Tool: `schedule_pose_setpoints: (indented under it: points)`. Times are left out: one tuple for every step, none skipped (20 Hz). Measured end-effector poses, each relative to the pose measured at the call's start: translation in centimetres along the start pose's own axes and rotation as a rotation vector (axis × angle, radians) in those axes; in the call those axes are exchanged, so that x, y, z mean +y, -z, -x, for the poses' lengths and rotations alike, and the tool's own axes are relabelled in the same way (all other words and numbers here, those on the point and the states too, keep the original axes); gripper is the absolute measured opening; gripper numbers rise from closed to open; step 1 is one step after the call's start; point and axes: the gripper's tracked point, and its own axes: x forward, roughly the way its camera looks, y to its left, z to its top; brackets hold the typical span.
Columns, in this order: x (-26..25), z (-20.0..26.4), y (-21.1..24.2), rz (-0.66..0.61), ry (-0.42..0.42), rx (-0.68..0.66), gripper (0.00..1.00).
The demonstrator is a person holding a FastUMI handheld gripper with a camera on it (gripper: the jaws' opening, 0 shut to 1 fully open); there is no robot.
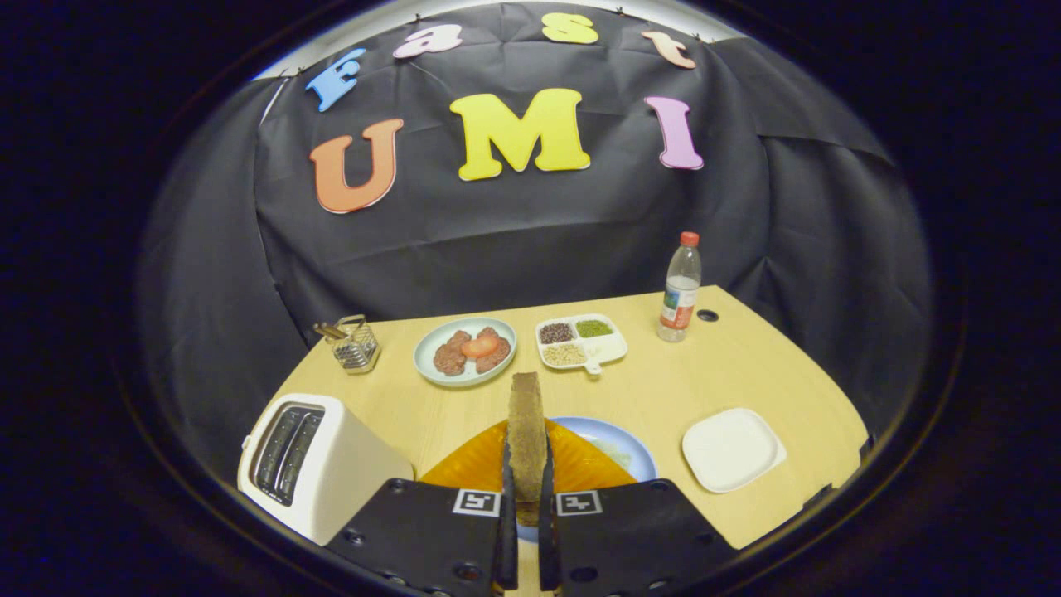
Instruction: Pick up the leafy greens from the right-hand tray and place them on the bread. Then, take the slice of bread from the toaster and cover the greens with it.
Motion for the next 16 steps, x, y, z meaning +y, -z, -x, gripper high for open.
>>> schedule_pose_setpoints:
  points:
    - [0.2, -0.6, 0.6, -0.017, -0.024, 0.015, 0.1]
    - [0.2, -1.1, 1.3, -0.032, -0.042, 0.033, 0.1]
    - [0.2, -1.5, 1.8, -0.041, -0.061, 0.044, 0.1]
    - [0.1, -1.9, 2.1, -0.048, -0.072, 0.05, 0.1]
    - [-0.3, -2.4, 2.5, -0.054, -0.072, 0.056, 0.1]
    - [-0.6, -2.7, 2.9, -0.065, -0.083, 0.06, 0.1]
    - [-0.6, -3.0, 3.2, -0.078, -0.102, 0.066, 0.09]
    - [-1.2, -3.1, 3.4, -0.09, -0.108, 0.067, 0.1]
    - [-1.8, -3.3, 3.4, -0.095, -0.105, 0.064, 0.1]
    - [-2.2, -3.5, 3.6, -0.091, -0.109, 0.063, 0.1]
    - [-2.4, -3.6, 3.8, -0.08, -0.119, 0.066, 0.1]
    - [-3.0, -3.9, 4.1, -0.073, -0.117, 0.068, 0.1]
    - [-3.6, -4.2, 4.5, -0.069, -0.111, 0.074, 0.1]
    - [-4.0, -4.5, 4.9, -0.071, -0.108, 0.082, 0.1]
    - [-4.3, -4.7, 5.2, -0.079, -0.115, 0.089, 0.1]
    - [-4.6, -4.9, 5.5, -0.096, -0.123, 0.096, 0.1]
